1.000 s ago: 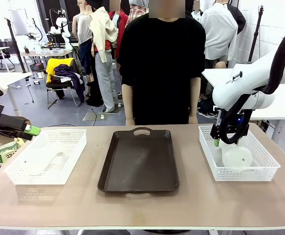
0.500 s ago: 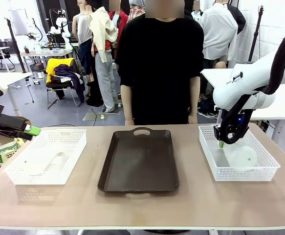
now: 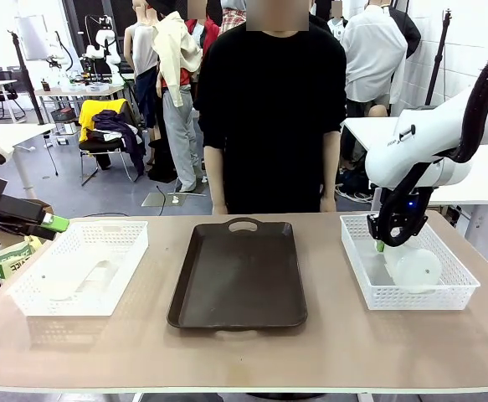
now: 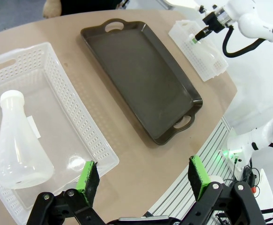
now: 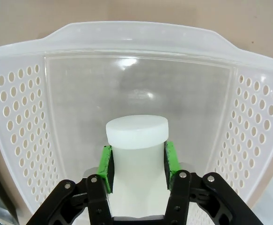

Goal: Prepare the laboratory tools.
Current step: Pick up the Big flask that the person points to.

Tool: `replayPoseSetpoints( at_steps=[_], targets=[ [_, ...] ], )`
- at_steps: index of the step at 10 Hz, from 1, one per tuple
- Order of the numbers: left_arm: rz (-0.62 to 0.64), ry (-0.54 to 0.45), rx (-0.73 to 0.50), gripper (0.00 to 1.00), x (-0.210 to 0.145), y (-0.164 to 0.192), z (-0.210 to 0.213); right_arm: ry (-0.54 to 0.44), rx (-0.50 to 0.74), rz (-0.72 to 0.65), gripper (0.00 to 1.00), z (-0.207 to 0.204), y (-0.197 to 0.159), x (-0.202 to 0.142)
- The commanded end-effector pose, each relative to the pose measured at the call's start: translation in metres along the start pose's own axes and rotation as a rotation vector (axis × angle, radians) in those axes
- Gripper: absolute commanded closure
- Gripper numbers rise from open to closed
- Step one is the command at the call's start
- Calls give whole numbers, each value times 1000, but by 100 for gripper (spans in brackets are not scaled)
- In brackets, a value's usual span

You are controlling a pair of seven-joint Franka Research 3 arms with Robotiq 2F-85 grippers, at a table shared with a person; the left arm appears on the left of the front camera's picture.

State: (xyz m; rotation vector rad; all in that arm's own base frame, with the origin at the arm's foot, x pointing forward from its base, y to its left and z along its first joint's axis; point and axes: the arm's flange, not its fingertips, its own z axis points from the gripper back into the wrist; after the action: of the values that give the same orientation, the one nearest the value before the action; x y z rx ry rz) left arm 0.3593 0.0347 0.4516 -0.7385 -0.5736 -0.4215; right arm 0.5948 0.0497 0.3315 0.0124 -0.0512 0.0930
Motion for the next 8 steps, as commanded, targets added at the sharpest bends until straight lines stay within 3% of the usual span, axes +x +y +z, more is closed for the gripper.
replayPoseSetpoints(
  at_steps=[1,2,8],
  targets=[
    [-20,-19,-19,0,-1,3,-1,83,20,0,100,-27,-2,-6],
    [-20,-19,-19,0,-1,3,-1,0,0,0,100,0,0,0],
    [-20,-19,-19,0,-1,3,-1,0,0,0,100,0,0,0]
  ],
)
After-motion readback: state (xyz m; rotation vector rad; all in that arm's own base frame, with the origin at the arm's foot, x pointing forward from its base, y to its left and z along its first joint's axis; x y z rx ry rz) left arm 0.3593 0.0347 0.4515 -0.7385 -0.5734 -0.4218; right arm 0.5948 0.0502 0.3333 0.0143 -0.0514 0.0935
